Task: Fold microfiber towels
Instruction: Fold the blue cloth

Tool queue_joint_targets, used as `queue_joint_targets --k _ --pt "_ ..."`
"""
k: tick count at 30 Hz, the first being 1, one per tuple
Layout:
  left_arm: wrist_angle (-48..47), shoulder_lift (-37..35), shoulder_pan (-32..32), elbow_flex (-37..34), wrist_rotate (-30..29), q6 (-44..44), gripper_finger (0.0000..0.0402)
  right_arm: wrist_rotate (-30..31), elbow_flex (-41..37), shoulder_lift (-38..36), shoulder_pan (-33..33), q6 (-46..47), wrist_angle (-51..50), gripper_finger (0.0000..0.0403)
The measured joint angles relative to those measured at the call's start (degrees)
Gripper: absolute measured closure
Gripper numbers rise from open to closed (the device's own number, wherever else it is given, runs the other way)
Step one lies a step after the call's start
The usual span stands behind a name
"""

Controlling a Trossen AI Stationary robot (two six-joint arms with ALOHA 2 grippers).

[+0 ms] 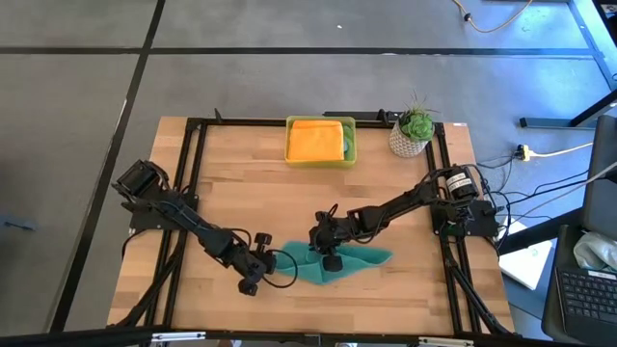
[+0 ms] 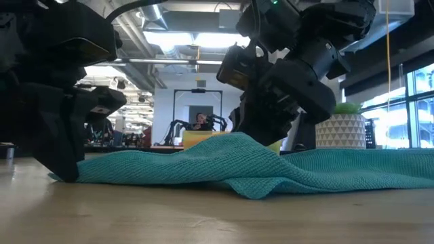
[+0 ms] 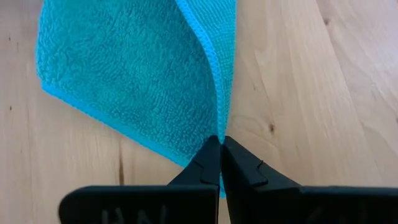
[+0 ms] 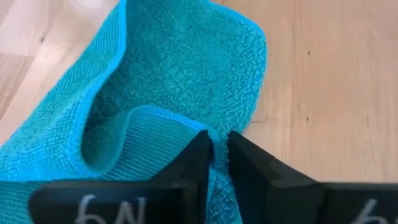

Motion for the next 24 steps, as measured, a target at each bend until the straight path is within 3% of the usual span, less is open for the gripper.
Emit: queue_joint_targets --k 14,24 --pt "1.92 0.04 -0.83 -0.34 -0.05 -0.77 0.0402 -0.15 0.25 -0.11 0.0 -1.17 -0.36 0.0353" --pt "2.14 0.09 -1.48 -0.34 -0.01 -2.11 0.0402 0.42 6.69 -0.2 0.0 -2.94 -8.21 0.0287"
